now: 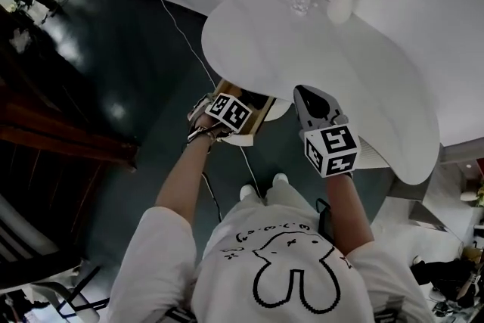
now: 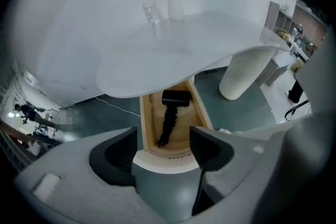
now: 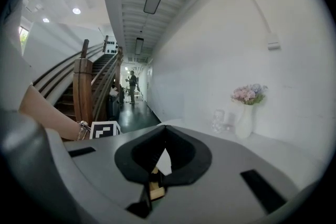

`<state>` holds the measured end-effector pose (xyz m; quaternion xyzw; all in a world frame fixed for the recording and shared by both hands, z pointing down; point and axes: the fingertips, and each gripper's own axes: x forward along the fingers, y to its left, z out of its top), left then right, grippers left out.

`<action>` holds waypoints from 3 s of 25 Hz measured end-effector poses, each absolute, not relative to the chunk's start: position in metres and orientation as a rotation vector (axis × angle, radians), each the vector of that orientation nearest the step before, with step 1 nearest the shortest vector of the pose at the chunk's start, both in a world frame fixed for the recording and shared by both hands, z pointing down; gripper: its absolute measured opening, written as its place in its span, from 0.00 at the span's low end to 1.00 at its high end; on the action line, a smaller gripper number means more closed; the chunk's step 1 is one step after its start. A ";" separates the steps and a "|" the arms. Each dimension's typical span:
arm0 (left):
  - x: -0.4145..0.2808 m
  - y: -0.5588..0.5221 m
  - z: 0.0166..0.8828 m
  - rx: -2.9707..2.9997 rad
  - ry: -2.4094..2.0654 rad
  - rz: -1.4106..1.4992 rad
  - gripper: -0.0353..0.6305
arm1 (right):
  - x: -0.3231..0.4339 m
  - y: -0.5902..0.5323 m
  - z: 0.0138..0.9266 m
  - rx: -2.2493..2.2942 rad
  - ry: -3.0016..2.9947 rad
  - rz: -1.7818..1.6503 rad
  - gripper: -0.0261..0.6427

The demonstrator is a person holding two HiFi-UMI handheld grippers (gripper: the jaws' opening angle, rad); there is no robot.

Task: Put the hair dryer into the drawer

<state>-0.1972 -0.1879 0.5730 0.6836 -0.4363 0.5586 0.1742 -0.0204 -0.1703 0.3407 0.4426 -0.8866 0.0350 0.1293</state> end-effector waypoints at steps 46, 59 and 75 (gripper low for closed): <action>-0.205 -0.142 0.134 2.536 -2.425 -0.004 0.08 | 0.008 -0.206 0.126 1.382 -2.852 -0.555 0.04; -0.205 -0.145 0.103 2.551 -2.467 -0.028 0.08 | 0.006 -0.191 0.112 1.379 -2.889 -0.637 0.04; -0.197 -0.143 0.109 2.559 -2.454 -0.013 0.08 | 0.007 -0.186 0.118 1.360 -2.873 -0.640 0.04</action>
